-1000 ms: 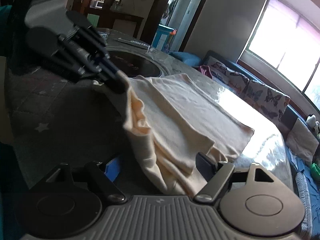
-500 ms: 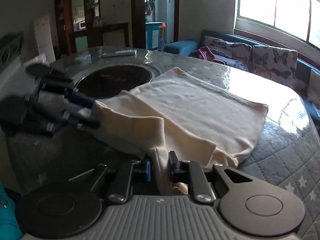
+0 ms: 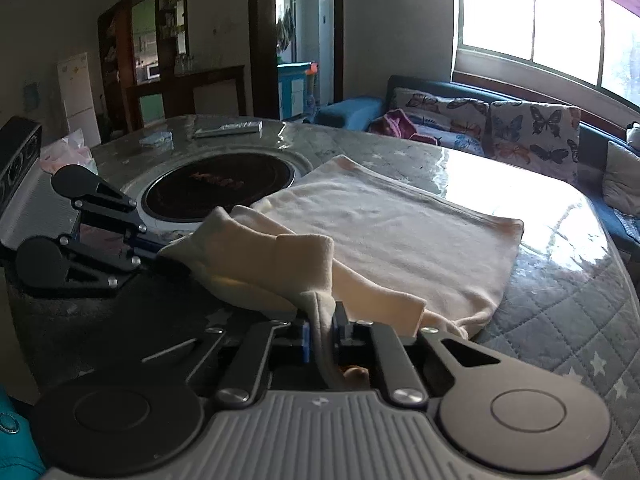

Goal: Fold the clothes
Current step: 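Fold the lifted cloth side over with the right tool while the left tool holds the cloth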

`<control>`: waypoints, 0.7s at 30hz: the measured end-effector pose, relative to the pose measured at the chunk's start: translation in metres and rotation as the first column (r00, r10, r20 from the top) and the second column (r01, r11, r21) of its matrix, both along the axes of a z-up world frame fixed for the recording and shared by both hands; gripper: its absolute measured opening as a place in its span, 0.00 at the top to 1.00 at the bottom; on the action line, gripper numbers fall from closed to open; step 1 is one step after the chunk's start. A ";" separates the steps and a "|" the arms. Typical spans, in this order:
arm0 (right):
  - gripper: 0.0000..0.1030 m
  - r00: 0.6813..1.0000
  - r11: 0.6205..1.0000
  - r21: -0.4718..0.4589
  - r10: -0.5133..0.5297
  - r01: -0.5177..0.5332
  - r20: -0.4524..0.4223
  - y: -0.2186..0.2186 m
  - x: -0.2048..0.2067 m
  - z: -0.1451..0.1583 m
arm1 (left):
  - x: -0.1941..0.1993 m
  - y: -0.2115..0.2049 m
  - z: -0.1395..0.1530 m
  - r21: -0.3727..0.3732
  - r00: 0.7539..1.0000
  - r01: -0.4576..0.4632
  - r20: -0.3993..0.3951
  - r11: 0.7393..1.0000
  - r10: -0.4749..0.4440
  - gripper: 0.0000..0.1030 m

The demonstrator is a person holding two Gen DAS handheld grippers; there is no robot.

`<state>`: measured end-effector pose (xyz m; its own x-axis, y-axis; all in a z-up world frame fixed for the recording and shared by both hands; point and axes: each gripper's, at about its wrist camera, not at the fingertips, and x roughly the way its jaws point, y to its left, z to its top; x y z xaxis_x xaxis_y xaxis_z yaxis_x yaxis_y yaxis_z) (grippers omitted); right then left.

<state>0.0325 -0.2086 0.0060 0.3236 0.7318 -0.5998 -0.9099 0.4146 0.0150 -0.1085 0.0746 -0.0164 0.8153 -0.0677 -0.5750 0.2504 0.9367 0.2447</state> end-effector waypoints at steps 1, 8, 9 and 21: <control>0.92 1.000 1.000 0.009 -0.003 0.003 0.005 -0.002 -0.002 0.001 | -0.002 0.001 0.003 -0.012 1.000 -0.002 0.005 1.000 0.002 0.94; 0.93 1.000 0.999 0.047 0.005 -0.006 0.018 -0.024 -0.021 0.018 | -0.031 -0.007 0.026 -0.068 0.999 0.023 0.040 0.997 -0.020 0.95; 0.93 1.000 0.999 0.049 0.008 -0.008 0.014 -0.028 -0.025 0.021 | -0.037 -0.008 0.031 -0.083 0.999 0.027 0.041 0.996 -0.024 0.95; 0.93 0.998 0.998 0.025 0.061 -0.061 -0.001 -0.067 -0.075 0.059 | -0.071 -0.014 0.066 -0.136 0.996 0.067 0.068 0.988 -0.058 0.95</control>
